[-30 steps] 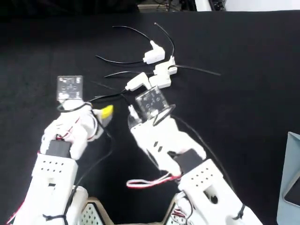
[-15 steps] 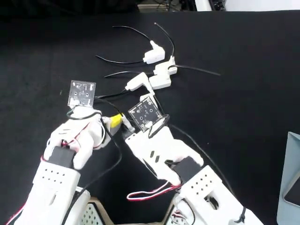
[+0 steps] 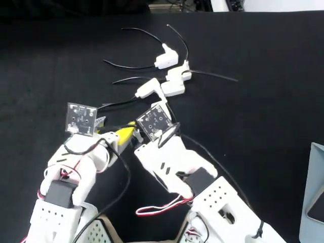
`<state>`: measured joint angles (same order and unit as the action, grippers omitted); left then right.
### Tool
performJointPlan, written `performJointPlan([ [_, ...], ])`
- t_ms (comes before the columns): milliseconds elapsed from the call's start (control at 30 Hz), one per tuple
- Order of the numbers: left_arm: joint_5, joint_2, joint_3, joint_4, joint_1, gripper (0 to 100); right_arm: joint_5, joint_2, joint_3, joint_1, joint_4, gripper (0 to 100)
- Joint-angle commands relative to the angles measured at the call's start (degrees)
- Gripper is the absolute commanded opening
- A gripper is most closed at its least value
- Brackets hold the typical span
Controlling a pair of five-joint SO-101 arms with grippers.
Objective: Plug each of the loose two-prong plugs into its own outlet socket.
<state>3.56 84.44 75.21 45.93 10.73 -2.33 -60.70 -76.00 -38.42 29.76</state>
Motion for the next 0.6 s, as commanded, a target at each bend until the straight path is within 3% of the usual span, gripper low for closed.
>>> performJointPlan([
  [0, -0.35, 0.79, -0.04, -1.41, -5.85, 28, 0.53, -0.13, 0.57, -0.62, -0.88, 1.1],
  [167, -0.62, 0.79, 2.51, -3.87, -6.55, 28, 0.53, -0.13, 0.57, -0.7, -0.88, 1.1],
  [433, -3.25, 1.32, 0.31, 1.14, 4.44, 28, 0.35, -0.04, -0.04, -2.37, -0.97, 1.1],
  [567, -3.16, 1.32, -0.13, 0.97, 0.92, 28, 0.09, -0.04, 0.4, 2.73, -0.88, 1.1],
])
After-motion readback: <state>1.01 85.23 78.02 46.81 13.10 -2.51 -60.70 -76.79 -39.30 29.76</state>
